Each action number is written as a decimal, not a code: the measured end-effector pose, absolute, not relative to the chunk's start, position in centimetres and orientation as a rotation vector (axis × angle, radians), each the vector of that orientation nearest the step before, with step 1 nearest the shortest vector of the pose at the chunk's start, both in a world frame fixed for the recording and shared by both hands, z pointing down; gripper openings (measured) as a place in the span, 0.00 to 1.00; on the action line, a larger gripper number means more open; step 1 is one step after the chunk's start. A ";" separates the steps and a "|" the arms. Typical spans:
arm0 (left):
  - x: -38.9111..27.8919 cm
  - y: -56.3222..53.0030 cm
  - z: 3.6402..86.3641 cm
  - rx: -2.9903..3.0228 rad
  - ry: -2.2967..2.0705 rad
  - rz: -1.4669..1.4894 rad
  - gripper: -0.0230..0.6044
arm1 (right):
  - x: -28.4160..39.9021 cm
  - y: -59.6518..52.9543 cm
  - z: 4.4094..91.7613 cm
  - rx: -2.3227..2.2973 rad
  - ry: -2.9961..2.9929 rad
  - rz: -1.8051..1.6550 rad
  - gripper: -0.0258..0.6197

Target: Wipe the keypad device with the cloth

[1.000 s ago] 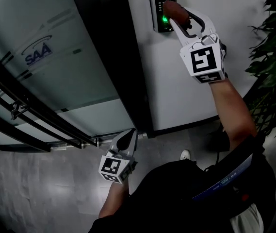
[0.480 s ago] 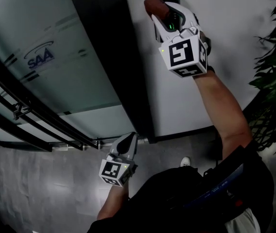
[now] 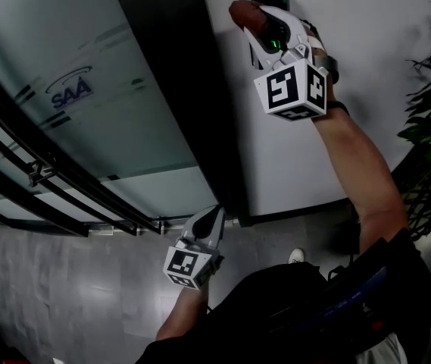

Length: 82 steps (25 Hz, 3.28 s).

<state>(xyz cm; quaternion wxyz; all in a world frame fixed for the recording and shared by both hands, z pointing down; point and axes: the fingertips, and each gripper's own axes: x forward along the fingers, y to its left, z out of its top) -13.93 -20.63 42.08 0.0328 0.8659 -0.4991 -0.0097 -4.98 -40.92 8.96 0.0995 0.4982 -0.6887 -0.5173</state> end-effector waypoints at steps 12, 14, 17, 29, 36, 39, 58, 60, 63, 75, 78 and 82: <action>-12.7 -20.9 41.8 2.695 -1.502 -0.006 0.06 | -2.0 -41.4 9.0 1.517 -2.074 -1.479 0.27; -12.7 -21.0 41.8 2.698 -1.500 -0.004 0.06 | -1.4 -41.4 9.1 1.530 -2.082 -1.464 0.27; -12.4 -21.1 41.7 2.703 -1.493 -0.003 0.06 | -0.8 -41.6 9.3 1.536 -2.083 -1.458 0.27; -12.2 -21.3 41.4 2.713 -1.483 0.006 0.06 | 2.0 -42.0 9.2 1.599 -2.081 -1.411 0.27; -12.1 -21.4 41.6 2.713 -1.486 0.005 0.06 | 3.3 -42.5 9.1 1.602 -2.069 -1.386 0.27; -12.1 -21.4 41.6 2.714 -1.483 0.008 0.06 | 3.8 -42.8 9.3 1.609 -2.070 -1.363 0.27; -12.3 -21.2 41.9 2.706 -1.491 0.014 0.06 | 3.9 -40.0 11.3 1.633 -2.277 -1.217 0.27; -12.0 -21.1 41.9 2.707 -1.482 0.019 0.06 | 2.1 -39.3 13.2 1.584 -2.303 -1.213 0.27; -11.8 -21.0 42.1 2.709 -1.474 0.030 0.06 | -1.0 -39.3 16.1 1.506 -2.278 -1.226 0.27; -12.2 -20.7 42.4 2.688 -1.497 0.035 0.06 | -5.0 -41.0 17.4 1.451 -2.113 -1.353 0.27; -12.4 -20.8 42.4 2.685 -1.502 0.032 0.06 | -4.8 -41.1 17.5 1.438 -2.066 -1.393 0.27; -12.1 -21.0 42.4 2.690 -1.490 0.028 0.06 | -4.0 -41.0 17.4 1.439 -2.079 -1.380 0.27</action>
